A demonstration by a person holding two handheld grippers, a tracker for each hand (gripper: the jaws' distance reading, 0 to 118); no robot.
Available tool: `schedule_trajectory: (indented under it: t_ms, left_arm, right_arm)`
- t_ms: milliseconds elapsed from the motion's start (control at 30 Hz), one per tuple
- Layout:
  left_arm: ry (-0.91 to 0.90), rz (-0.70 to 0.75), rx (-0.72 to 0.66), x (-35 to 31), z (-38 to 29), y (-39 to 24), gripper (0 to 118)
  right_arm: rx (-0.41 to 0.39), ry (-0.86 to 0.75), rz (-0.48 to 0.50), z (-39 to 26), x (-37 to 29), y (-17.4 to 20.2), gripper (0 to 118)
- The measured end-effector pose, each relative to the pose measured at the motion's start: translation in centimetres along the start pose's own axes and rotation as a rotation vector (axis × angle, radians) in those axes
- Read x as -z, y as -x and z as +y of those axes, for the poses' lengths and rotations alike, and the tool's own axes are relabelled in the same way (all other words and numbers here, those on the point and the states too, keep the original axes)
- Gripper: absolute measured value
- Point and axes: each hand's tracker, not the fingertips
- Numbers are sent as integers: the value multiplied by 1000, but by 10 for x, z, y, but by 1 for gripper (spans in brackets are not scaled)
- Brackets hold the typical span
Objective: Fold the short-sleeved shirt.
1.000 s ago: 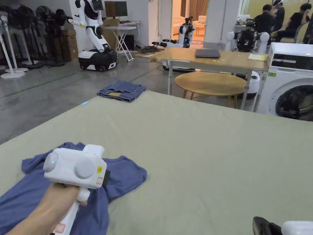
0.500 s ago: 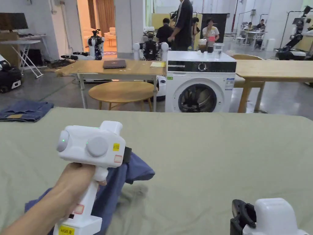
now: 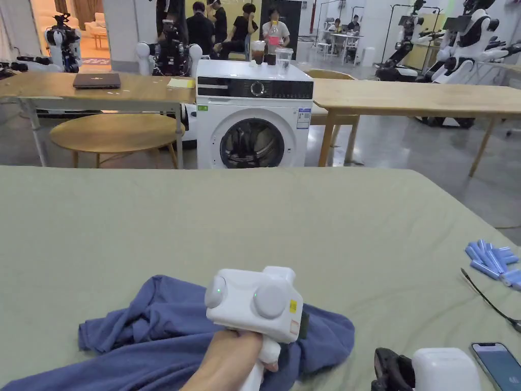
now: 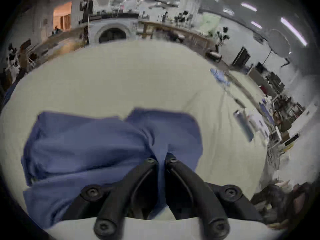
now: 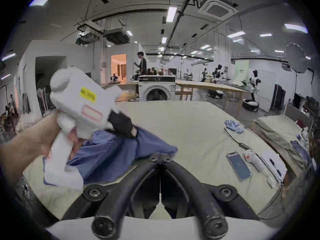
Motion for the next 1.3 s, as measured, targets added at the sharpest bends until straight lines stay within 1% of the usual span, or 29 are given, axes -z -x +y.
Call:
schedule_trajectory:
  t_ms: [100, 133, 167, 200, 233, 400, 467, 500, 533, 567, 600, 633, 700, 800, 833, 867, 933, 1033, 1067, 1133, 1200, 1300]
  left_arm:
    - [11, 14, 1, 15, -11, 10, 2]
    - [-1, 5, -5, 12, -12, 14, 14]
    - [-34, -28, -12, 7, -12, 18, 47]
    - [-58, -25, -14, 1, -11, 20, 99]
    - [-97, -37, -8, -7, -12, 21, 116]
    - [-261, 71, -2, -75, -33, 34, 117]
    - [-341, 111, -5, -108, -53, 41, 116]
    - [-401, 144, -23, -130, -68, 46, 111]
    - [-450, 168, -34, -150, -84, 50, 96]
    - [-485, 193, -46, -165, -99, 55, 64]
    - [-503, 237, -75, -181, -116, 59, 11]
    - [-544, 262, -121, -196, -134, 64, 0]
    - [-569, 257, -158, -226, -167, 75, 0]
    - [-616, 360, -237, -262, -211, 87, 0]
    - [-572, 379, -257, -269, -223, 92, 0]
    - [-593, 394, -279, -277, -233, 99, 0]
    - [-575, 455, -318, -287, -249, 115, 0]
    - [-514, 541, -373, -291, -261, 144, 0]
    - [-500, 541, -398, -294, -263, 154, 0]
    - [-467, 546, -394, -296, -261, 173, 0]
    - [-423, 582, -381, -292, -255, 193, 0]
    - [-363, 589, -375, -275, -241, 223, 0]
  right_arm:
    - [-3, 23, 2, -5, 7, 0, 0]
    - [-3, 27, 3, -6, 8, 1, 0]
    - [-1, 28, 6, -6, 8, 1, 0]
    - [2, 28, 9, -5, 8, 2, 0]
    - [4, 27, 13, -5, 8, 3, 0]
    - [3, 16, 33, -3, 6, 9, 0]
    - [1, 8, 48, -1, 4, 12, 0]
    - [-2, 2, 51, -1, 4, 15, 0]
    - [-6, -2, 57, 0, 2, 17, 0]
    - [-9, -7, 62, 1, 1, 19, 0]
    - [-11, -15, 67, 1, 0, 21, 0]
    - [-13, -20, 72, 2, -2, 23, 0]
    - [-13, -27, 79, 4, -5, 27, 0]
    - [-16, -35, 94, 3, -10, 32, 0]
    - [-18, -36, 96, 2, -11, 34, 0]
    - [-18, -34, 100, 2, -11, 36, 0]
    - [-14, -27, 115, 0, -11, 41, 0]
    - [-17, -11, 128, -4, -10, 48, 0]
    - [-17, -3, 137, -5, -9, 49, 0]
    - [-20, 2, 141, -8, -8, 53, 0]
    - [-30, 8, 137, -10, -5, 55, 0]
    - [-9, 25, 140, -11, -1, 57, 0]
